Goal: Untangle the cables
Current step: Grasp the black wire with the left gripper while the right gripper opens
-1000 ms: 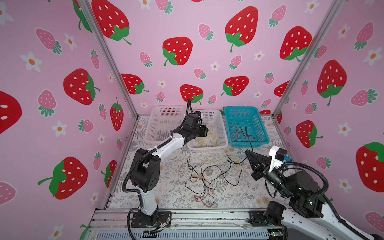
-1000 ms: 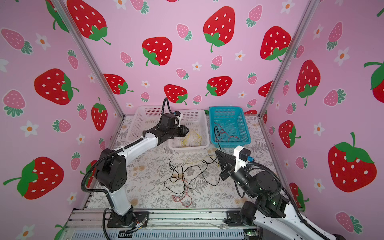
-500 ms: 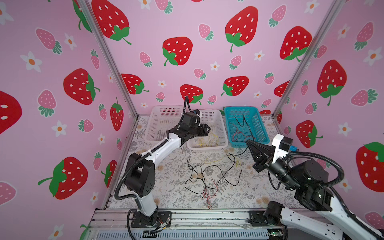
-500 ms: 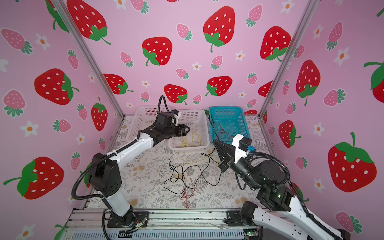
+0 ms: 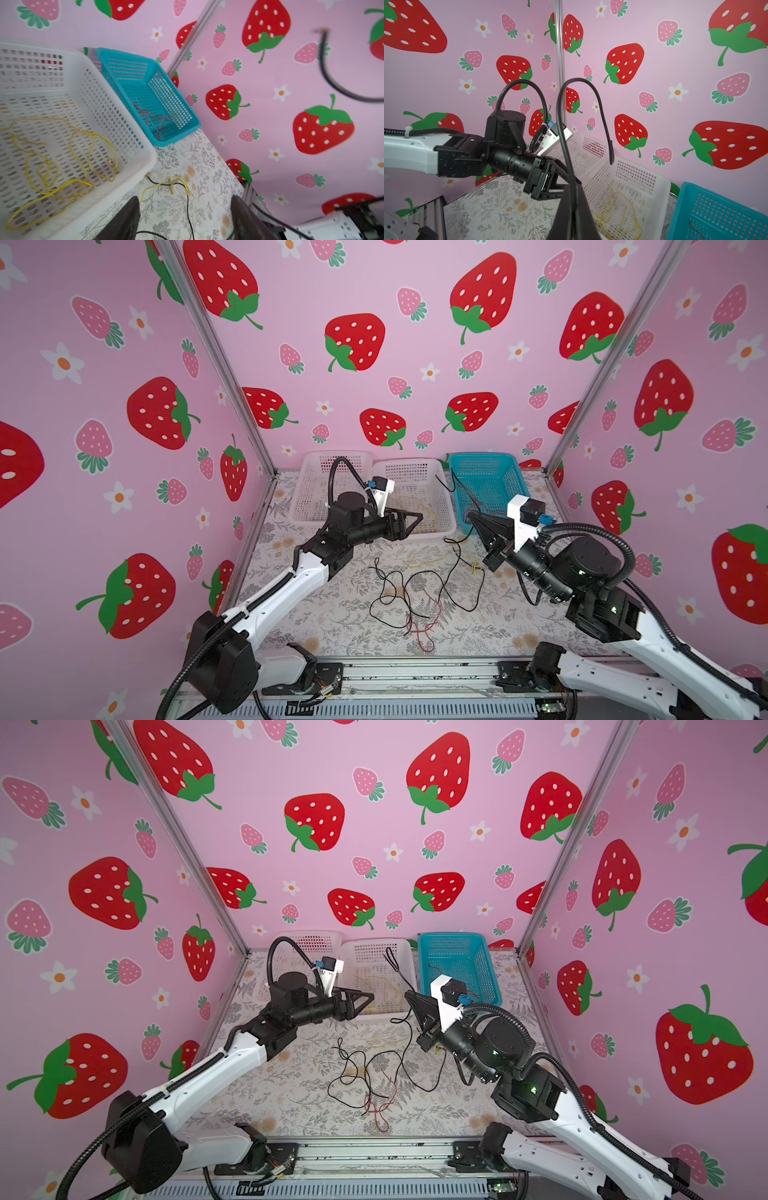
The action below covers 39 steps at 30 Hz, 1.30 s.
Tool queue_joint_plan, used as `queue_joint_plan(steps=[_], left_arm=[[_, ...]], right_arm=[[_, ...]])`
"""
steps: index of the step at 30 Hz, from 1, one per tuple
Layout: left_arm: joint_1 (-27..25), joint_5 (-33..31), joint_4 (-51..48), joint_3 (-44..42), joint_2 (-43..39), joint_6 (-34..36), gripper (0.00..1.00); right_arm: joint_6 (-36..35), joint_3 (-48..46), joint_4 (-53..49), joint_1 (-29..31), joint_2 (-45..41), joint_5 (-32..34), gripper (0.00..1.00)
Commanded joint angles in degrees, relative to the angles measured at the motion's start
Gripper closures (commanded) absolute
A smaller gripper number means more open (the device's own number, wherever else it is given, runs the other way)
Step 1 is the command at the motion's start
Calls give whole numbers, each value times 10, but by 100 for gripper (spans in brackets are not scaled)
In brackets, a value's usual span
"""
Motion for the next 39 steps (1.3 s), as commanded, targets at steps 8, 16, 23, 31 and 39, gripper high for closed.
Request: queue_joint_plan(steps=[8, 16, 23, 31, 39], left_arm=[[-144, 67, 114, -121, -119, 225, 20], [-156, 11, 131, -110, -109, 267, 21], [-156, -26, 159, -110, -97, 265, 22], [-156, -52, 187, -115, -89, 260, 26], [-156, -43, 141, -105, -88, 256, 71]], right_arm=[[28, 31, 17, -4, 8, -52, 100], [66, 20, 41, -4, 13, -119, 100], [93, 7, 69, -4, 18, -155, 100], [113, -15, 92, -4, 17, -171, 100], [111, -37, 95, -4, -7, -140, 100]])
